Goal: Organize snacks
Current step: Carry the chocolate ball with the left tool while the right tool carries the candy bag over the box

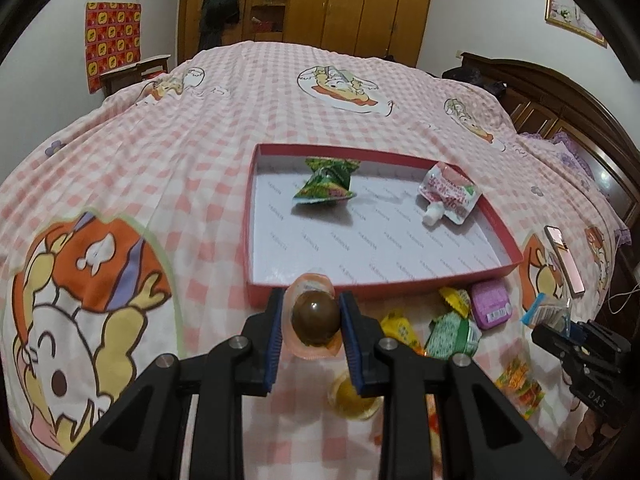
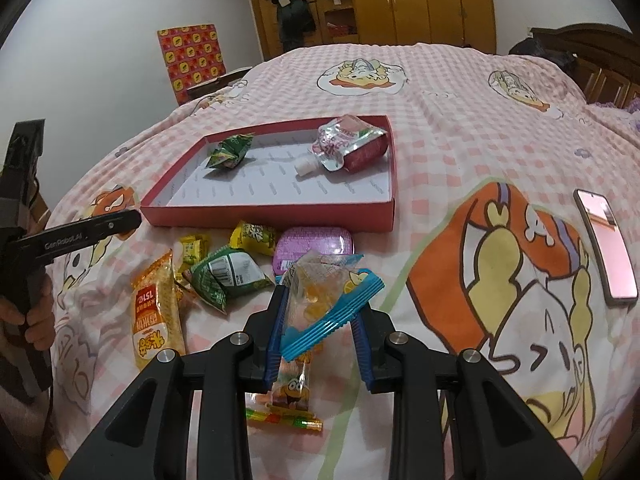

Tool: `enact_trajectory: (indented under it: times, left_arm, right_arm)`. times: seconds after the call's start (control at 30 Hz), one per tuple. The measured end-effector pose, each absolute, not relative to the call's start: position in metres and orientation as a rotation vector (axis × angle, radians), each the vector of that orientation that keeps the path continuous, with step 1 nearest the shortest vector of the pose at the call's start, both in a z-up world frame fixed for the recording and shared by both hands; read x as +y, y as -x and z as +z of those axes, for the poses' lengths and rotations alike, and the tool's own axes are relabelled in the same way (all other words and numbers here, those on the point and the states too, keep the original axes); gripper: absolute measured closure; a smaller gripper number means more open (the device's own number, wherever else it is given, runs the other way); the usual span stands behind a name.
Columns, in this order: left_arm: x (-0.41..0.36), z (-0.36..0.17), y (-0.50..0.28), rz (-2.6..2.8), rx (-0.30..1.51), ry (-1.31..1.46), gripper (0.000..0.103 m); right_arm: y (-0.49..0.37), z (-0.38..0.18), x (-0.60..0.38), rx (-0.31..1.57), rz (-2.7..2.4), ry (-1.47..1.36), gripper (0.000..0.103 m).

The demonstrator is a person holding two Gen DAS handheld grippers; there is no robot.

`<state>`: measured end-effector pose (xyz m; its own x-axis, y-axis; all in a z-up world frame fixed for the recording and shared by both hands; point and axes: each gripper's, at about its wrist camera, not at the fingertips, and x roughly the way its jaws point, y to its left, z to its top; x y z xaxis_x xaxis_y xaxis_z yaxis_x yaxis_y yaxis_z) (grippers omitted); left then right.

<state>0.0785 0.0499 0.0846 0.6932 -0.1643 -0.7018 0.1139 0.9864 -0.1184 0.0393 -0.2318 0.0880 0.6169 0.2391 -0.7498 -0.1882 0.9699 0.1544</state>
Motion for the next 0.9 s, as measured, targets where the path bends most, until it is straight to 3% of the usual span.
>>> enact_trajectory:
  times: [0.9]
  left_arm:
    - [0.051, 0.069, -0.141, -0.131, 0.825, 0.061, 0.075]
  right_arm:
    - [-0.087, 0.107, -0.224, 0.868, 0.279, -0.022, 0.072]
